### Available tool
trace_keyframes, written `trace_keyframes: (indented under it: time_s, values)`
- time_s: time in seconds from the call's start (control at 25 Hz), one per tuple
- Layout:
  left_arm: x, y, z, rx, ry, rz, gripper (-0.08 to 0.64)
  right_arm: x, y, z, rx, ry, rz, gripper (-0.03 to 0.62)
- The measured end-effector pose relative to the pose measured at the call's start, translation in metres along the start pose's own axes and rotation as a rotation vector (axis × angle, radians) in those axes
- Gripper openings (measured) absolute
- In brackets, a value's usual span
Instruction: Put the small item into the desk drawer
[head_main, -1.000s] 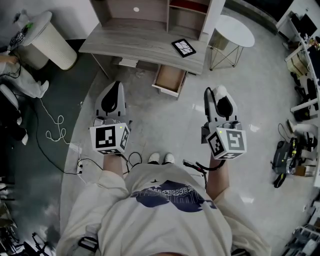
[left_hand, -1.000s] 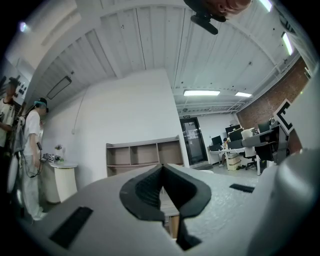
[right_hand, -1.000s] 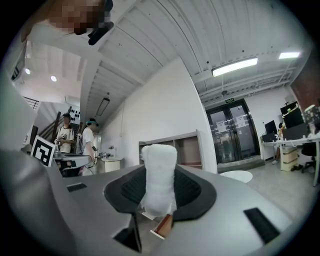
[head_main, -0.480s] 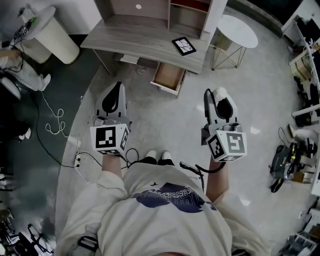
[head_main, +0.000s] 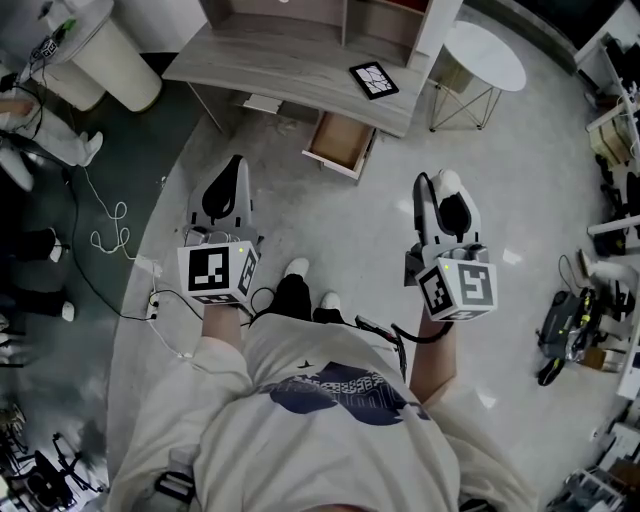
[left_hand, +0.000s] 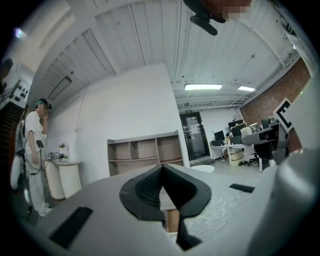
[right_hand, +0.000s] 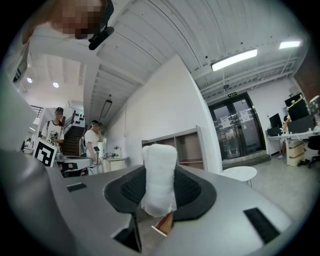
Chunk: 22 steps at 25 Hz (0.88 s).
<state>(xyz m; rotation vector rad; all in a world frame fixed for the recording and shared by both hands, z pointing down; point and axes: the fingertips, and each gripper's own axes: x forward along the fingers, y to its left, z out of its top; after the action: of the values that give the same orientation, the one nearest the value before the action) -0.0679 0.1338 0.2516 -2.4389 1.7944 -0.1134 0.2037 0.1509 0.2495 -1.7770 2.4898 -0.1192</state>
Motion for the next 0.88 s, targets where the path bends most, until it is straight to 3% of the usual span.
trace_keyframes:
  time_s: [0.32, 0.88]
  values:
    - [0.038, 0.024, -0.013, -0.006, -0.004, -0.037, 0.008, 0.037, 0.005, -0.013, -0.002, 0.011, -0.030, 0.133]
    - [0.175, 0.117, -0.036, -0.032, -0.025, -0.185, 0.008, 0.169, 0.023, -0.030, -0.029, 0.039, -0.157, 0.133]
